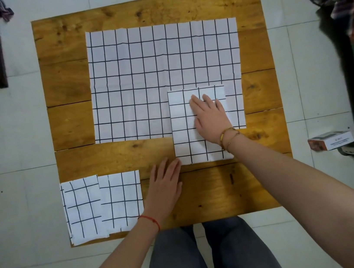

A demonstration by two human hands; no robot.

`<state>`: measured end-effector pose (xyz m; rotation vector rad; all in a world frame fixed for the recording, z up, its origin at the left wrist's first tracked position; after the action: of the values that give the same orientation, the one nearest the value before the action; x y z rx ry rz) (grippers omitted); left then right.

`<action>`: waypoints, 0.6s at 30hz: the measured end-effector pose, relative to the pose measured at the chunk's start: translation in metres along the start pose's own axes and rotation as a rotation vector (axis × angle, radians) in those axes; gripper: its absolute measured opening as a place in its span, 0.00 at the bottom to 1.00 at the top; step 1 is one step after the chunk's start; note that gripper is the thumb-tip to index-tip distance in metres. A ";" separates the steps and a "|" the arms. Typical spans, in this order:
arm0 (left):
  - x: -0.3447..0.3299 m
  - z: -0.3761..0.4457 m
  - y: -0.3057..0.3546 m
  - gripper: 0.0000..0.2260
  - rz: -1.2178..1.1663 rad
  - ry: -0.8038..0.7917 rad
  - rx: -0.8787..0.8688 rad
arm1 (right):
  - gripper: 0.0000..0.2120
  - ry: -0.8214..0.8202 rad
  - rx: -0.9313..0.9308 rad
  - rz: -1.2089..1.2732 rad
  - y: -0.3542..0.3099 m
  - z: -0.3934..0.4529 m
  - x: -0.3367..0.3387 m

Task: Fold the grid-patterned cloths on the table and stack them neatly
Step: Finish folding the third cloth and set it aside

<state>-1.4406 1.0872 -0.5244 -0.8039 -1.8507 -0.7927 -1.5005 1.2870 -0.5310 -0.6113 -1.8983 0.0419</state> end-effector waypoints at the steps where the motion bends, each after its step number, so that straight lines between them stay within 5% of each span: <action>1: 0.005 0.001 0.001 0.21 -0.027 0.031 0.002 | 0.25 0.065 0.012 0.049 0.002 -0.001 0.008; 4: 0.024 0.012 -0.007 0.15 -0.184 0.124 0.076 | 0.18 0.346 -0.104 0.261 0.030 -0.016 0.044; 7: 0.040 0.036 -0.030 0.13 -0.402 0.185 0.288 | 0.09 0.507 -0.436 0.478 0.081 -0.047 0.057; 11: 0.044 0.067 -0.058 0.12 -0.704 0.244 0.591 | 0.05 0.434 -0.744 0.695 0.117 -0.074 0.031; 18: 0.027 0.093 -0.068 0.08 -0.871 0.160 0.799 | 0.15 0.257 -0.859 0.891 0.120 -0.071 -0.003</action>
<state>-1.5495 1.1270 -0.5448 0.5940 -2.1038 -0.4984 -1.3905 1.3715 -0.5414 -1.9040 -1.2002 -0.2799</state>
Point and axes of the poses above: each hand's wrist, its own z-axis towards the middle knuckle, its own x-axis out of the back of the hand, y = z × x, the point moved 10 cm from there along z, towards the middle knuckle, and after that the axes turned 4 degrees about z, right-handed, at the moved point
